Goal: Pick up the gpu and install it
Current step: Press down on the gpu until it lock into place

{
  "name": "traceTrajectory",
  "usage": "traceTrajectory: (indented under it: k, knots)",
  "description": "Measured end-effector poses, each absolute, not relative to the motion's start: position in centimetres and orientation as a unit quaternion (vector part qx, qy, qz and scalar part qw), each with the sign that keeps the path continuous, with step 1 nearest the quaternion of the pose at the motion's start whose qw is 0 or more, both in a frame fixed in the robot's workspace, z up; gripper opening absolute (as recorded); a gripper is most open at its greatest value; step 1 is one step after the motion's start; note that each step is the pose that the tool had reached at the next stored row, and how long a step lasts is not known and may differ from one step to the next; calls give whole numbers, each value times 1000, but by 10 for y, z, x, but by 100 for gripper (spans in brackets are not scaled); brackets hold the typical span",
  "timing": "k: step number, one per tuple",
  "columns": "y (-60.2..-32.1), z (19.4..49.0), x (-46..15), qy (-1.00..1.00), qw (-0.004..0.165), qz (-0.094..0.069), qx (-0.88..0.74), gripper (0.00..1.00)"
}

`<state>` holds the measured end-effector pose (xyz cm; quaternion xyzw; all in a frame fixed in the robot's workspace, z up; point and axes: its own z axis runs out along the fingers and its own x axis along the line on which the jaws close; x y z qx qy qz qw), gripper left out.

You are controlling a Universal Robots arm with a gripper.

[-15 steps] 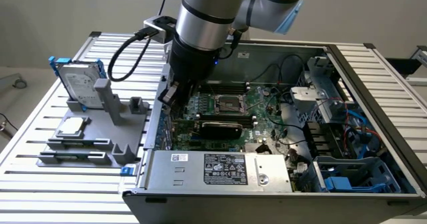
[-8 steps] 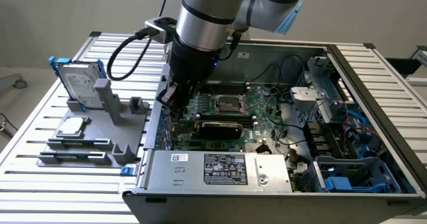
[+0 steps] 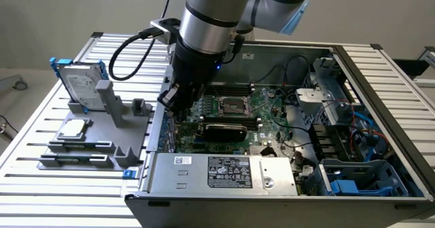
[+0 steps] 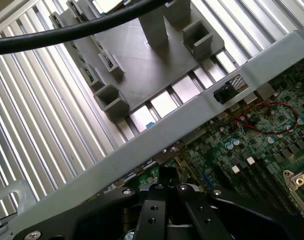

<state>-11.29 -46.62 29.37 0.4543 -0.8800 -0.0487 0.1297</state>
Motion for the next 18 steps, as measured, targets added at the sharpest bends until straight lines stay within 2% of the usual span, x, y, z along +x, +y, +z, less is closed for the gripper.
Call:
traceTrajectory:
  k: [18]
  knots:
    - [-467, 292, -112, -906, 144, -47, 395, 11]
